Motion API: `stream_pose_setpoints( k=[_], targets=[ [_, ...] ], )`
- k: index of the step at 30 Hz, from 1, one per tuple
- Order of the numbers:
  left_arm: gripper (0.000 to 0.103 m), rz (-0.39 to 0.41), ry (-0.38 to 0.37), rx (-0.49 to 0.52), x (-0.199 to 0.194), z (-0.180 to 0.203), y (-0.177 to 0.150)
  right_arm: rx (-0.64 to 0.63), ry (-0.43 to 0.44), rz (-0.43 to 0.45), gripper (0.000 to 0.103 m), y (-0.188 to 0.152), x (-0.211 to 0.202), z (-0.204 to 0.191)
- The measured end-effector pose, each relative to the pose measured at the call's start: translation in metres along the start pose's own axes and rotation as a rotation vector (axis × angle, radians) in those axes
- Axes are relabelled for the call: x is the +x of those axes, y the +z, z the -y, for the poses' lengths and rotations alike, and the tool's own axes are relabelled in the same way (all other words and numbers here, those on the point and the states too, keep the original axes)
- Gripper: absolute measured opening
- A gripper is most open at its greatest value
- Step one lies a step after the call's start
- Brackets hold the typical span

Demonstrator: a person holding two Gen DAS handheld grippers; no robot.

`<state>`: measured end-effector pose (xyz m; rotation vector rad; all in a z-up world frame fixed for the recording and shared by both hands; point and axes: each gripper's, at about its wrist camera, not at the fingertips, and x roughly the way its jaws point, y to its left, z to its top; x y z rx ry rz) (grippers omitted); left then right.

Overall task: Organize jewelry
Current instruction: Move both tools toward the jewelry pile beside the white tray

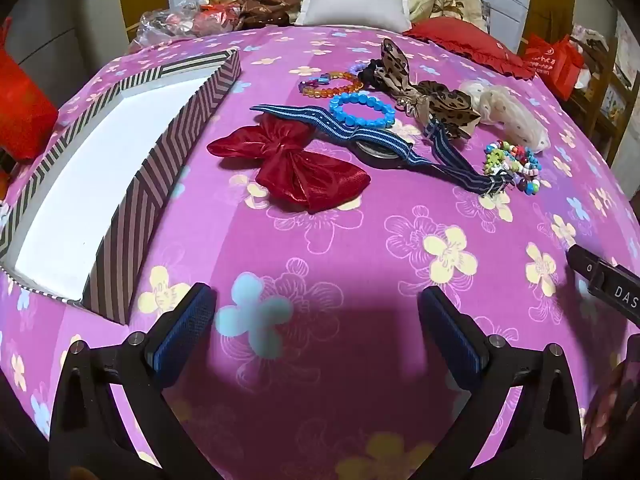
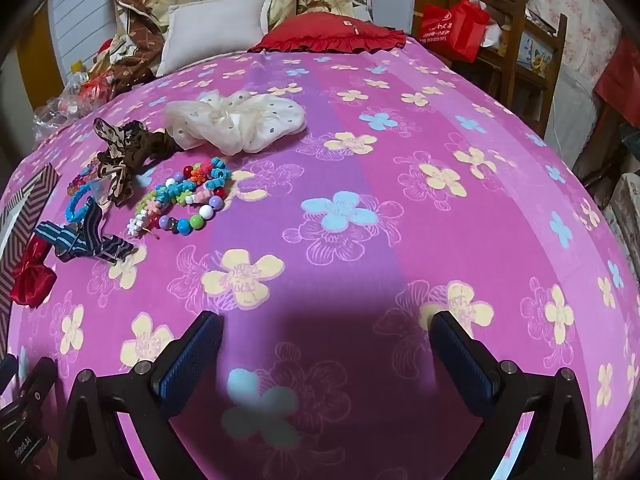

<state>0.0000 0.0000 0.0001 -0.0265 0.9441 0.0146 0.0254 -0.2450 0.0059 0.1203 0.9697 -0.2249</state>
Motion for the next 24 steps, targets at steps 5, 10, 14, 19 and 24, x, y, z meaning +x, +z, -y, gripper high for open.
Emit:
stream_pose_setpoints(
  k=[5,10,14,19,24],
  targets=[
    [0.103,0.001,0.003,-0.007,0.0,-0.001,0.0,-0.001,0.0,-0.007,0.103,0.001,0.001,0.0],
    [0.103,-0.008,-0.009,0.014,-0.006,-0.008,-0.006,0.001,0.01,-0.004,0.103,-0.003,-0.002,0.0],
    [0.103,-0.049,-0.017,0.037,-0.014,-0.011,-0.015,-0.006,0.015,-0.011,0.103,-0.006,-0.004,0.0],
    [0.097,-0.062,-0.022,0.05,-0.029,-0.02,-0.032,-0.008,0.025,-0.019,0.103,-0.016,-0.012,0.004],
    [0.095,-0.015,-0.036,0.064,-0.056,-0.026,-0.042,0.013,0.007,-0.006,0.103,-0.037,-0.025,0.002]
  ],
)
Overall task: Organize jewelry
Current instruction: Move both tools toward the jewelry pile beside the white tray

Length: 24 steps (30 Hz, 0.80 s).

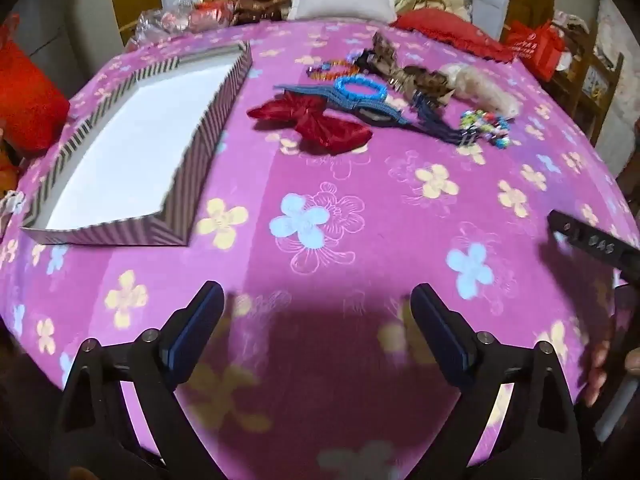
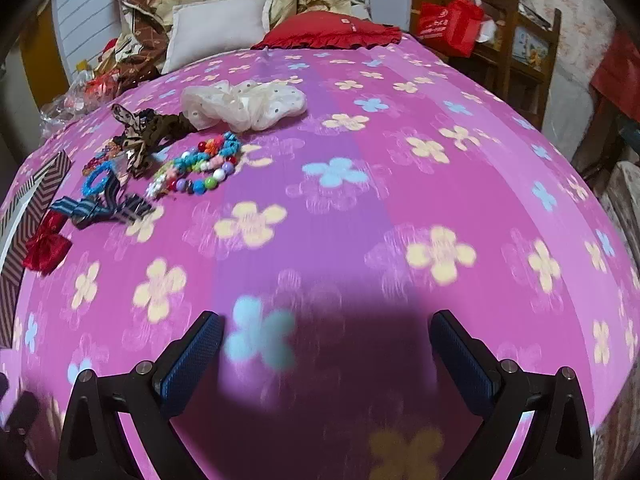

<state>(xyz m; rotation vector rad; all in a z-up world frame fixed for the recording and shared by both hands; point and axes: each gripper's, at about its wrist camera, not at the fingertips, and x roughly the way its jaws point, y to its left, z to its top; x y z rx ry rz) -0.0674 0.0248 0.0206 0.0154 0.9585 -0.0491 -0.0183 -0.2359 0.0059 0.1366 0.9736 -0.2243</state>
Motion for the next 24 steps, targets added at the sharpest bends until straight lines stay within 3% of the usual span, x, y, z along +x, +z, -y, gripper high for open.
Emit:
stream_pose_setpoints(
  k=[8,12,15,18,21,23,24],
  targets=[
    [0.095,0.122,-0.018,-0.028,-0.049,-0.016,-0.006,0.005,0.003,-0.012,0.103,-0.03,-0.023,-0.005],
    [0.095,0.131,0.006,-0.031,-0.048,-0.028,-0.006,0.044,-0.056,0.099,0.103,-0.036,-0.049,-0.004],
    [0.095,0.085,-0.011,-0.037,-0.032,-0.038,0.002,0.027,-0.09,0.163,0.103,-0.033,-0.063,-0.011],
    [0.095,0.114,0.087,-0.037,-0.021,-0.053,0.013,-0.014,-0.071,0.163,0.103,-0.032,-0.066,-0.02],
    [0.095,0.114,0.138,-0.054,-0.007,-0.076,0.026,-0.052,-0.062,0.143,0.103,-0.034,-0.059,-0.029],
    [0.08,0.068,0.134,-0.05,0.007,-0.087,0.033,-0.064,-0.053,0.117,0.103,-0.037,-0.053,-0.033],
    [0.062,0.046,0.171,-0.033,0.013,-0.089,0.036,-0.067,-0.05,0.102,0.103,-0.039,-0.049,-0.034]
  ],
)
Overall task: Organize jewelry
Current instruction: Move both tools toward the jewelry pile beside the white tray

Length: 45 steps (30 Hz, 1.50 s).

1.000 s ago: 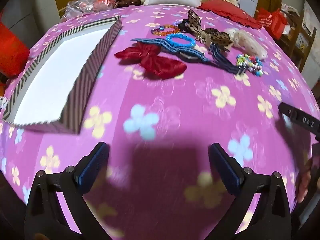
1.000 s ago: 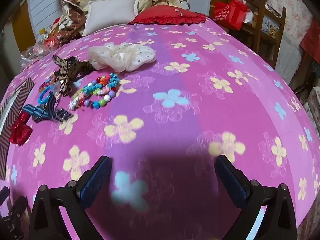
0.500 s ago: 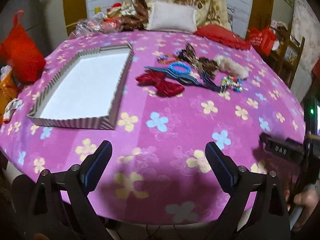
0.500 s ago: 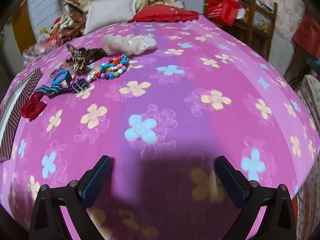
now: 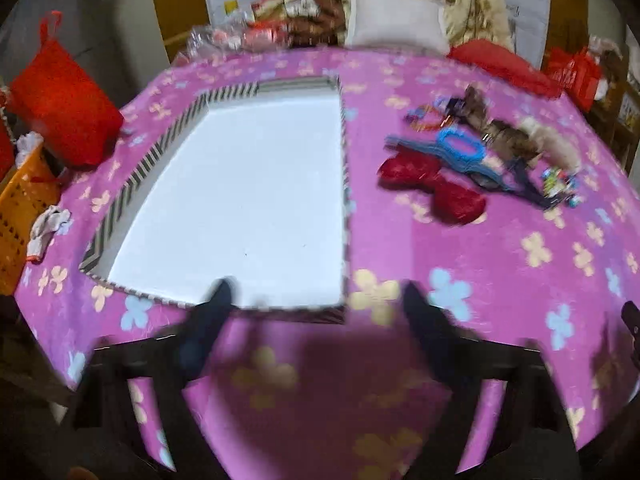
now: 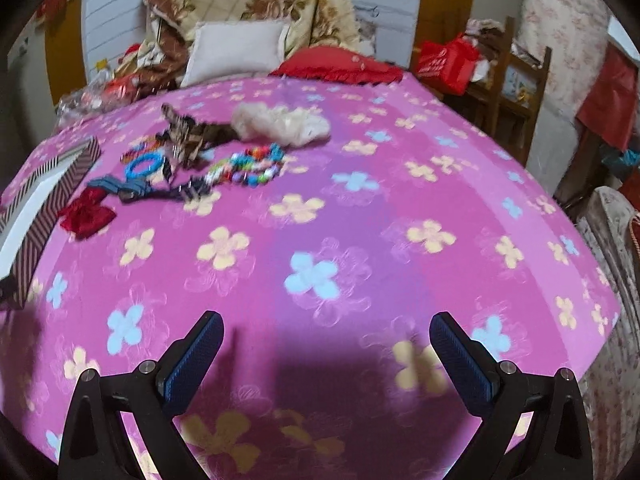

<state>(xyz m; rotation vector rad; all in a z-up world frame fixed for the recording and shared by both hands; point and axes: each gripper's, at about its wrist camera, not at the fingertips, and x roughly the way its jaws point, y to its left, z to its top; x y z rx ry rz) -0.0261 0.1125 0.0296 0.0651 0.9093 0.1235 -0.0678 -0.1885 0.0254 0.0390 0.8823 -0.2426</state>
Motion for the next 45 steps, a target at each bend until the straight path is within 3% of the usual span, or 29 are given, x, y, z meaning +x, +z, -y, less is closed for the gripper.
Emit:
stream_pose_setpoints(
  k=[1,2,13,17,20,22,27,29,33,39,45],
  targets=[
    [0.055,-0.01,0.024,0.012,0.003,0.0,0.001,0.0,0.002,-0.008,0.103,-0.002,0.002,-0.001],
    [0.054,-0.02,0.01,0.011,0.005,-0.002,0.003,-0.002,0.004,-0.014,0.103,-0.003,0.004,-0.001],
    [0.054,-0.019,0.045,-0.031,0.005,-0.012,0.007,0.017,0.0,0.0,0.103,0.0,-0.002,0.004],
    [0.054,-0.001,0.03,-0.096,-0.006,-0.024,0.01,0.01,0.004,0.041,0.103,0.005,-0.016,0.003],
    [0.054,0.043,-0.023,-0.145,-0.031,-0.029,0.012,-0.001,0.0,0.113,0.103,0.01,-0.037,0.0],
    [0.054,0.076,-0.044,-0.155,-0.051,-0.029,0.012,-0.01,-0.024,0.207,0.103,0.014,-0.06,-0.004],
    [0.067,0.172,-0.08,-0.145,-0.099,-0.021,0.006,-0.019,-0.152,0.521,0.103,0.012,-0.13,-0.014],
    [0.067,0.2,-0.078,-0.13,-0.111,-0.017,0.003,-0.04,-0.134,0.562,0.103,0.012,-0.141,-0.017],
    [0.067,0.209,-0.083,-0.097,-0.121,-0.011,-0.003,-0.116,-0.009,0.364,0.103,0.025,-0.128,-0.028],
    [0.067,0.165,-0.106,-0.089,-0.113,-0.012,-0.012,-0.149,0.015,0.418,0.103,0.02,-0.134,-0.037],
    [0.067,0.106,-0.126,-0.115,-0.101,-0.022,-0.021,-0.206,0.114,0.304,0.103,0.011,-0.12,-0.051]
  ],
)
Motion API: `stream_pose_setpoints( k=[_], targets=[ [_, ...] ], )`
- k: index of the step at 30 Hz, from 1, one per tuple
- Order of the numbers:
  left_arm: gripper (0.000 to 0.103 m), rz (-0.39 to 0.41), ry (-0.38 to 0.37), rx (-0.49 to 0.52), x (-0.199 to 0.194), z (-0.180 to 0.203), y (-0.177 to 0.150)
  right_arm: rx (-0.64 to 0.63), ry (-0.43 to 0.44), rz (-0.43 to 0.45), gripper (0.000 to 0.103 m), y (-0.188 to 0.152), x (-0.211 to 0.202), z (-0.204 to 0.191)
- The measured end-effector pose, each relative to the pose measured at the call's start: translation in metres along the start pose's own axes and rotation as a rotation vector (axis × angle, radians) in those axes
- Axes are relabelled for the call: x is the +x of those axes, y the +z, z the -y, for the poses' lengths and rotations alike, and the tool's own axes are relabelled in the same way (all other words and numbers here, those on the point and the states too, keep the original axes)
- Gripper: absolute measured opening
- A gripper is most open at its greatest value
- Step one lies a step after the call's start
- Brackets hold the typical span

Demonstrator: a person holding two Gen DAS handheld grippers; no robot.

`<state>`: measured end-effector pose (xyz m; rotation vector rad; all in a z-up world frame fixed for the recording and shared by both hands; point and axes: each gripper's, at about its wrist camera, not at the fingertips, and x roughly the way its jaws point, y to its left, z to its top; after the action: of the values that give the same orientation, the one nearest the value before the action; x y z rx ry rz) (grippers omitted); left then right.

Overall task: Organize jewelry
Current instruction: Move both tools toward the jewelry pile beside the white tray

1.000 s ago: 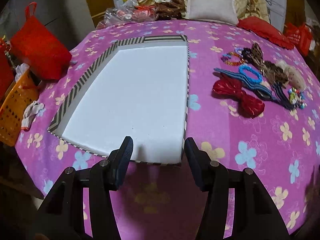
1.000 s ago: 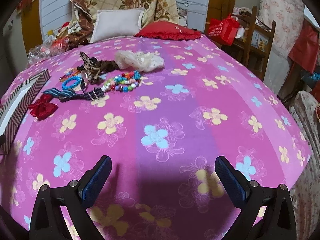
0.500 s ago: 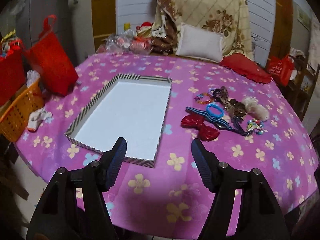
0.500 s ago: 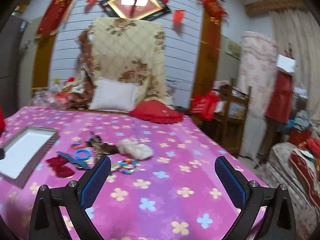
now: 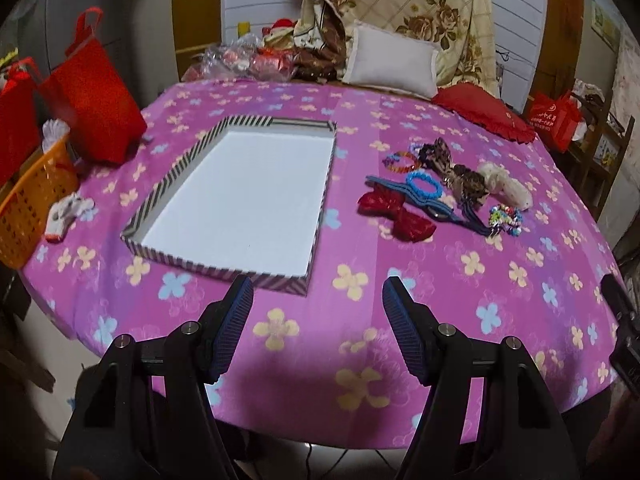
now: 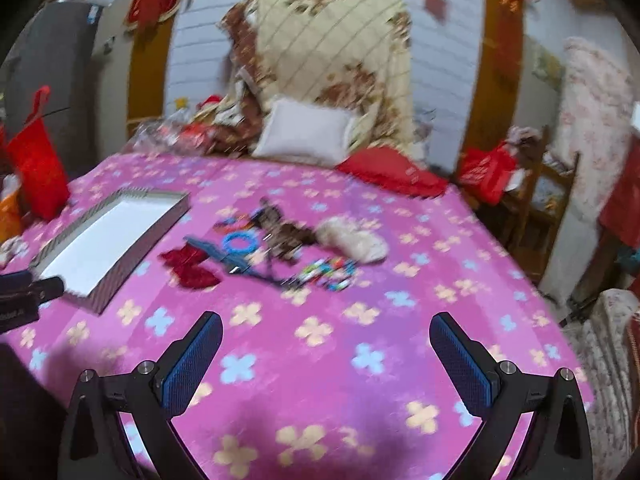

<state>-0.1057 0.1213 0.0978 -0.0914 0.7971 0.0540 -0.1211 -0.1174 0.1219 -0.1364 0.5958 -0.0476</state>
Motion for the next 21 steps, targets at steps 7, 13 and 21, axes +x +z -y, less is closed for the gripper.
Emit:
stream_pose_setpoints(
  k=[7,13,21],
  targets=[
    [0.067,-0.035,-0.023,-0.023,0.003,-0.007,-0.004,-0.051,0.079,-0.073,0.102,-0.008,0.015,-0.019],
    [0.067,-0.048,-0.026,-0.014,0.008,-0.002,-0.006,-0.051,0.099,-0.116,0.092,-0.014,0.026,-0.018],
    [0.067,-0.06,-0.029,0.016,0.011,0.009,-0.009,-0.012,0.122,-0.159,0.091,-0.021,0.042,-0.009]
  ],
)
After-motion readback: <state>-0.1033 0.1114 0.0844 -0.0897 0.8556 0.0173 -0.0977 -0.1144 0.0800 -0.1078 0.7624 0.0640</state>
